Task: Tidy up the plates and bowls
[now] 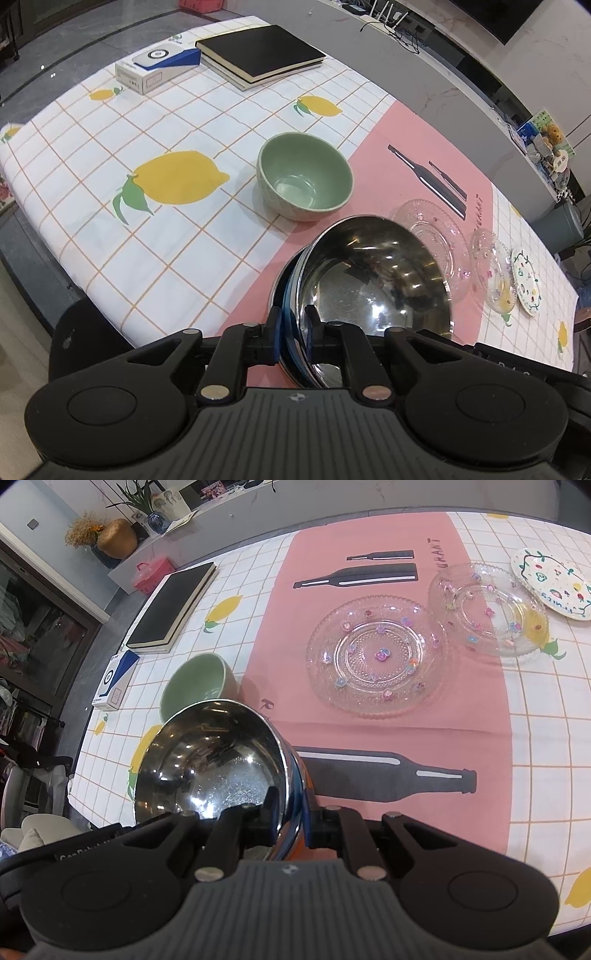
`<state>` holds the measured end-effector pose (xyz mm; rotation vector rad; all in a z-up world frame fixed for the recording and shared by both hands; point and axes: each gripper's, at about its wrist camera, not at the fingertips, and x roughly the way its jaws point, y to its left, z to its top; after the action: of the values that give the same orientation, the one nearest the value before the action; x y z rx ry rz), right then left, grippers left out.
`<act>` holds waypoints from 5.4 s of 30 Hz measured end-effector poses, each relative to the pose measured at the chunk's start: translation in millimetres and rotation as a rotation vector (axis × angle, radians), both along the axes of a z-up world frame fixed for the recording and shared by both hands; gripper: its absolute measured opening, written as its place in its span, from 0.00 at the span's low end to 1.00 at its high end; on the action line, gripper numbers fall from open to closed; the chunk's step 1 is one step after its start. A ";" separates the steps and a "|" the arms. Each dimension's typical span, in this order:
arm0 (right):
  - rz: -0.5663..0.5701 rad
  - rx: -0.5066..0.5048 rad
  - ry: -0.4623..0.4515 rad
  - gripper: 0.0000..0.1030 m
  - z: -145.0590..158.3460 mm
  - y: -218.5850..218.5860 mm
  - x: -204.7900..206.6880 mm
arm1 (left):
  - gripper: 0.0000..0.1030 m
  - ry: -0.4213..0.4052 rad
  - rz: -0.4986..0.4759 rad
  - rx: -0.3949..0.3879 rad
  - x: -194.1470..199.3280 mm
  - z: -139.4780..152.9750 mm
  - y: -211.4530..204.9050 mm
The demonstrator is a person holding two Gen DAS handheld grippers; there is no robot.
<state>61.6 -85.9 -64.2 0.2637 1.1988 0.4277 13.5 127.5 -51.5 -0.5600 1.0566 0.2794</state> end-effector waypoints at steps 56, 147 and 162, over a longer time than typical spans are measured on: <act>0.122 0.014 -0.408 0.90 50.3 55.2 52.4 | 0.49 -0.325 -0.007 0.114 29.7 32.9 64.7; 0.077 0.066 0.032 0.13 54.6 -4.7 2.6 | 0.11 -0.122 -0.120 -0.036 -4.3 44.7 -15.1; 0.080 0.019 0.089 0.12 29.5 -1.9 5.3 | 0.11 -0.045 -0.139 -0.041 3.2 20.6 -16.3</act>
<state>66.9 -87.8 -34.7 0.2539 1.2961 0.5013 16.7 111.2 -30.8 -0.5246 1.0540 0.1225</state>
